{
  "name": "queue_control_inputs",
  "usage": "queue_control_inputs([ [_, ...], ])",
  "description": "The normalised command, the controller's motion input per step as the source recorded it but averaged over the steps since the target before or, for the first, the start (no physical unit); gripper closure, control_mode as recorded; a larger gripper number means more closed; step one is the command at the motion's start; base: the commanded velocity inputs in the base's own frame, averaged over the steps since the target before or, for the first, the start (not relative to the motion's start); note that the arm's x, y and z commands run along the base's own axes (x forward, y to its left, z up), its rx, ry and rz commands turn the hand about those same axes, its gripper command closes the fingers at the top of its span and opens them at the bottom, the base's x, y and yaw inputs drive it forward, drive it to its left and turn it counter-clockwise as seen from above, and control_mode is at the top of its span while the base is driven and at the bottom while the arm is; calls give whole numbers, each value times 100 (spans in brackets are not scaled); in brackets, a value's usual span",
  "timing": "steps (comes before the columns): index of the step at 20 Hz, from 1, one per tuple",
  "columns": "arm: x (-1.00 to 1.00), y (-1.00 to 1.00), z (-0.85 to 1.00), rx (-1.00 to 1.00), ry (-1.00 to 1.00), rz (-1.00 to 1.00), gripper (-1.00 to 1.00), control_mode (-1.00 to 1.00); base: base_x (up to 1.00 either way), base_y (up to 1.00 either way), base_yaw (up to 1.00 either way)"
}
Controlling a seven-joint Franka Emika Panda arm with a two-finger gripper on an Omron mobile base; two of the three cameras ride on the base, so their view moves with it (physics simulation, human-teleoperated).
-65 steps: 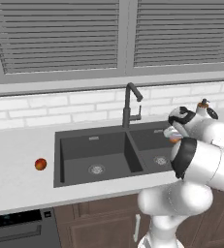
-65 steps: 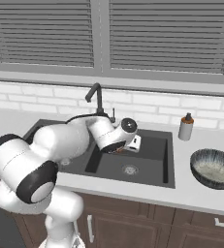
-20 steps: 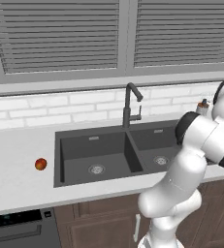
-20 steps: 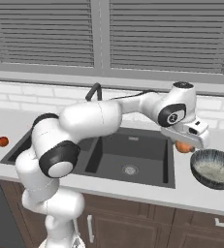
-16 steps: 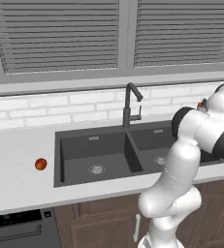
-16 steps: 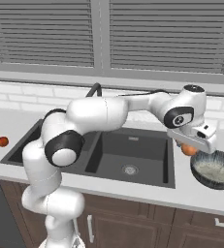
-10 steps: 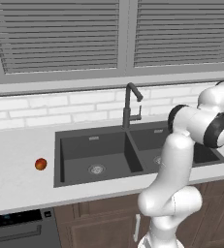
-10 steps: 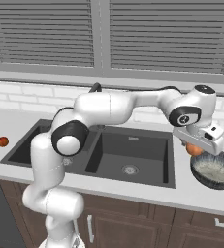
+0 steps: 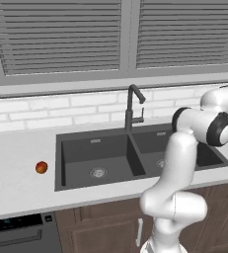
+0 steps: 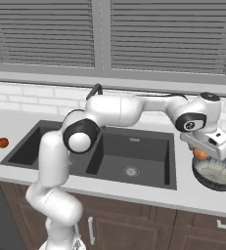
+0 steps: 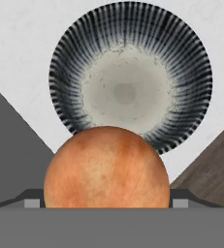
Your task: Pick the onion from the sink and place it in the bowl. Then pick the bowl and place it in the microwave. Then close the microwave door and press the start button.
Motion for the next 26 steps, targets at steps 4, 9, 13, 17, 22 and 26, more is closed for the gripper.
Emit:
queue_control_inputs([
  [4,7,-24,-32,0,0,-2,100,-100,0,0,0],
  [9,17,-27,-42,0,0,0,100,-100,0,0,0],
  [13,24,-18,-34,0,0,0,100,-100,0,0,0],
  [17,17,-20,-23,0,0,0,100,-100,0,0,0],
  [22,18,-15,-22,0,0,0,100,-100,0,0,0],
  [26,14,-12,-23,0,0,0,100,-100,0,0,0],
])
